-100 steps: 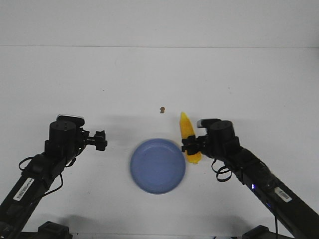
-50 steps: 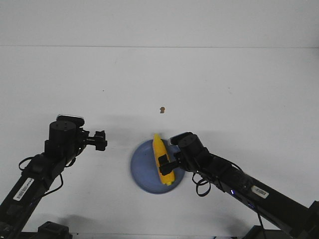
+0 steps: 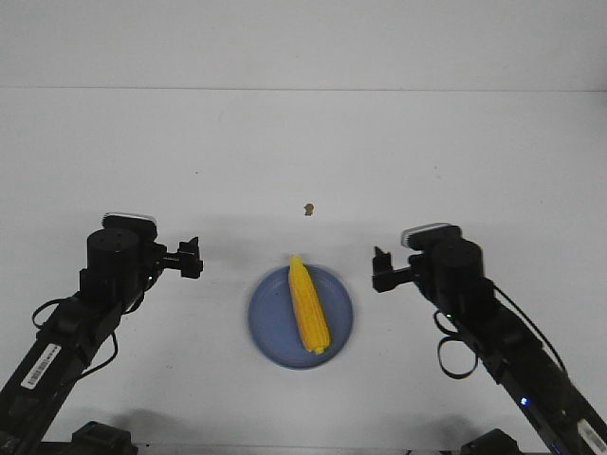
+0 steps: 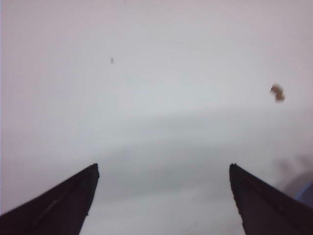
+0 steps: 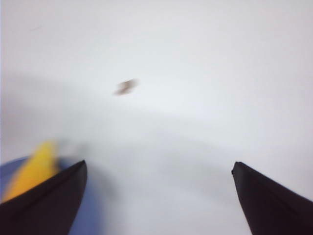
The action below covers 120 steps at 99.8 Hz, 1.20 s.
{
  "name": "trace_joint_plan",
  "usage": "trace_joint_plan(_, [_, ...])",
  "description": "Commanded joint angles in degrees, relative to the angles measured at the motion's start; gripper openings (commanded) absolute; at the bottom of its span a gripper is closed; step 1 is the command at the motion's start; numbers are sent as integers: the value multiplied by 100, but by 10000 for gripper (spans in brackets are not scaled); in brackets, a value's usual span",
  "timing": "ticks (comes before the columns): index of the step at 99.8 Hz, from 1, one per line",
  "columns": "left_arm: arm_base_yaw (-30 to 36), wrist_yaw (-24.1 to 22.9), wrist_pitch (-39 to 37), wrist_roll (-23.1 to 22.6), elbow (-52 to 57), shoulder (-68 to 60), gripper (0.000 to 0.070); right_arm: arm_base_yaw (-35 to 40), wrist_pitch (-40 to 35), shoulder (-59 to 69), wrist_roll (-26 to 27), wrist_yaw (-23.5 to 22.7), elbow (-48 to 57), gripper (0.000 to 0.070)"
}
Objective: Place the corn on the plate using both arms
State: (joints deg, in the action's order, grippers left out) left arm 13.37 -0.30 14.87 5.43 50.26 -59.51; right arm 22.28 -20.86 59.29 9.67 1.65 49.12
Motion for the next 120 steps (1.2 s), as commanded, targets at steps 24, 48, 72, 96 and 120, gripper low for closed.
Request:
trace_joint_plan(24, [-146,-17,-59,-195,-33,903,532,-1858,-280,-2076,-691,-22,-518,622])
trace_joint_plan(48, [-302,-20,-149,-111,-1003,1958,520,-2109,-422,-3742,-680,-57,-1576,616])
trace_joint_plan(72, [-339,-20,-127,17,-1976,3141,239,-2107,-844,-4472,-717,31,-1604,305])
trace_joint_plan(96, [-339,-22,-146,15,-2015,3783,9,-2111,-831,-4459,-822,46,-1604,0])
trace_joint_plan(120, [-339,-20,-129,17,-2011,3906,15,-2111,-835,-4461,-817,79,-1602,0])
